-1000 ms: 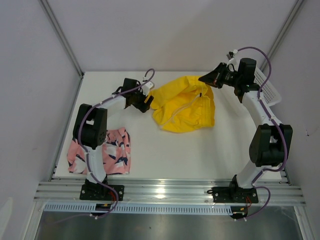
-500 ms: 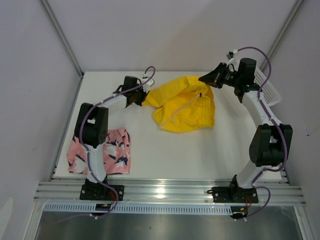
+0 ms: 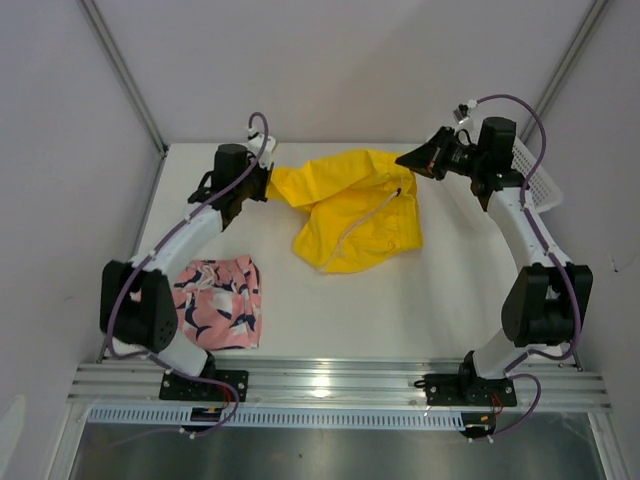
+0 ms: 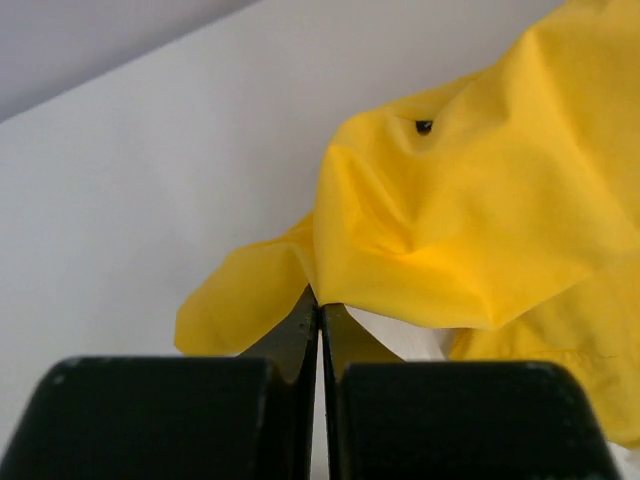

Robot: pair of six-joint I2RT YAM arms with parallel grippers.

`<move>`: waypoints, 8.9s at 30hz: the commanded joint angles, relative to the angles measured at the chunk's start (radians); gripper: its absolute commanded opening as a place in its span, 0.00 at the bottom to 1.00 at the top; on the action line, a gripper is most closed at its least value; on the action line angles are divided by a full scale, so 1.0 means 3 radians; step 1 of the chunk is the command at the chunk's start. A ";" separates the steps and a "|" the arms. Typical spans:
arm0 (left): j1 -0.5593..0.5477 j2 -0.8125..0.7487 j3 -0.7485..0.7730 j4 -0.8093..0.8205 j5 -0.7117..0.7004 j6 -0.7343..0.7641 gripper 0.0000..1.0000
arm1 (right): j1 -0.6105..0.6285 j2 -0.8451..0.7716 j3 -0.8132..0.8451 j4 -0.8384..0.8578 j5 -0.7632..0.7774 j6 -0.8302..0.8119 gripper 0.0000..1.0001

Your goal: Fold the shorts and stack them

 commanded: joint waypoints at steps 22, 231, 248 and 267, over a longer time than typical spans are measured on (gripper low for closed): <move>-0.0225 -0.2573 0.0015 -0.0629 -0.0347 -0.0946 0.00 | 0.0118 -0.2685 -0.0359 -0.0824 0.0689 0.0273 0.00; 0.0746 -0.0276 -0.1034 -0.0116 -0.0142 -0.3877 0.00 | 0.0184 -0.2187 -0.3916 0.1099 0.1578 -0.0433 0.00; 0.0905 -0.0377 -0.0553 -0.0648 -0.0224 -0.3549 0.00 | 0.0812 -0.4208 -0.4388 0.0719 0.1517 -0.0556 0.06; 0.1242 -0.0587 -0.0783 -0.0674 -0.0168 -0.3441 0.00 | 0.1783 -0.3789 -0.4511 0.0996 0.2018 -0.0035 0.56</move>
